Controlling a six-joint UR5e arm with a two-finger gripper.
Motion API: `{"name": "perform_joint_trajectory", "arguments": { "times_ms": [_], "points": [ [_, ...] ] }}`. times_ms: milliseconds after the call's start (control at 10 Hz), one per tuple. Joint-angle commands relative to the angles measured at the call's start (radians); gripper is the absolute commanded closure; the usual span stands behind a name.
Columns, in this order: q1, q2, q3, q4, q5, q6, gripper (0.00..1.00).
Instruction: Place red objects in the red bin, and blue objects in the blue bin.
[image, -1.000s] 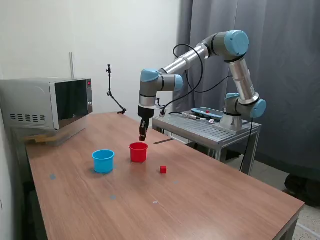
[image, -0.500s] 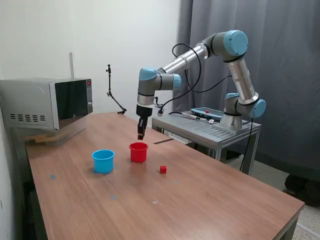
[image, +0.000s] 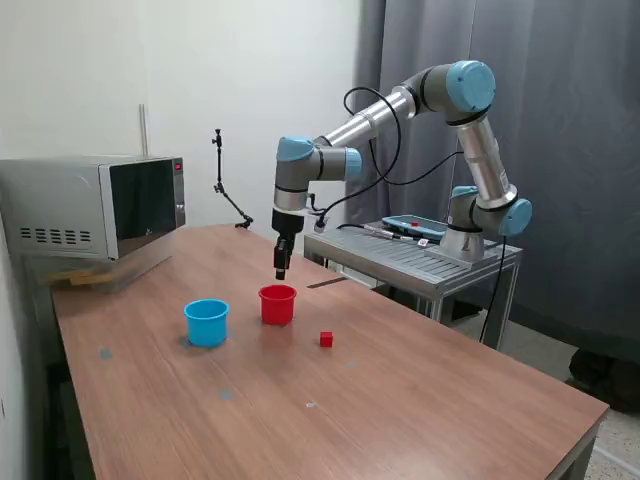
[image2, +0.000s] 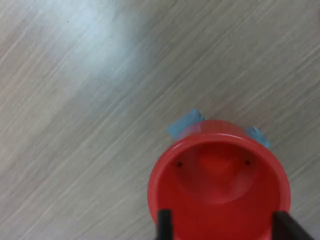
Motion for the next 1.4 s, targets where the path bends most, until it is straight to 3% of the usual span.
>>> {"name": "perform_joint_trajectory", "arguments": {
  "times_ms": [0, 300, 600, 800, 1300],
  "points": [
    [0.0, 0.0, 0.0, -0.001, 0.0, 0.002, 0.0],
    [0.003, -0.001, 0.0, -0.001, 0.003, 0.009, 0.0],
    [0.073, -0.013, 0.011, 0.001, 0.011, 0.032, 0.0],
    [0.147, -0.015, 0.031, 0.002, 0.084, 0.025, 0.0],
    [0.213, -0.024, 0.13, -0.001, 0.106, -0.001, 0.0]
  ]
}}
